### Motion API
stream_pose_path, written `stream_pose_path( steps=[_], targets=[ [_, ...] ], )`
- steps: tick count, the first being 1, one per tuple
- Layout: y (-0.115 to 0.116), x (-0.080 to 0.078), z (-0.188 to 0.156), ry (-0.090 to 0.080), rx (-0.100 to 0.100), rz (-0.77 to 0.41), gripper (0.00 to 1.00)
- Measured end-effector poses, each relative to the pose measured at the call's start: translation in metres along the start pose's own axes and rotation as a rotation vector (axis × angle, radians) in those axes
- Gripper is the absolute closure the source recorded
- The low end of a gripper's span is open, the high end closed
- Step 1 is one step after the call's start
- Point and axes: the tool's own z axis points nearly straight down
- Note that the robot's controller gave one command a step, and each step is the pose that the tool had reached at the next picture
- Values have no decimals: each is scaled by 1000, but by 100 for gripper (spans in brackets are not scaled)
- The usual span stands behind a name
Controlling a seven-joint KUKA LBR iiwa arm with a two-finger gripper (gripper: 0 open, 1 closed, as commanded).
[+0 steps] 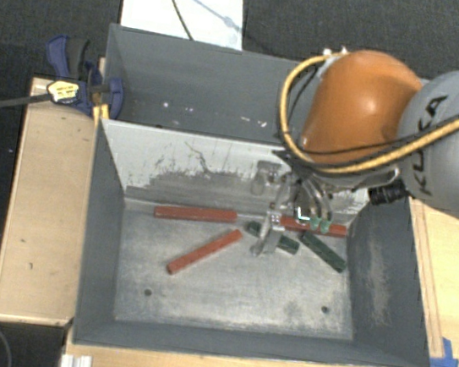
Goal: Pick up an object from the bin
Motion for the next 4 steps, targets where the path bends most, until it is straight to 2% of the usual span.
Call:
stream_pose_path(
  steps=[1, 2, 3, 4],
  targets=[
    [23, 9, 129, 1, 1, -144, 0],
    [83, 20, 162, -2, 0, -617, 0],
    [81, 19, 161, -3, 1, -608, 100],
    [55, -6, -5, -17, 3, -598, 100]
  ],
)
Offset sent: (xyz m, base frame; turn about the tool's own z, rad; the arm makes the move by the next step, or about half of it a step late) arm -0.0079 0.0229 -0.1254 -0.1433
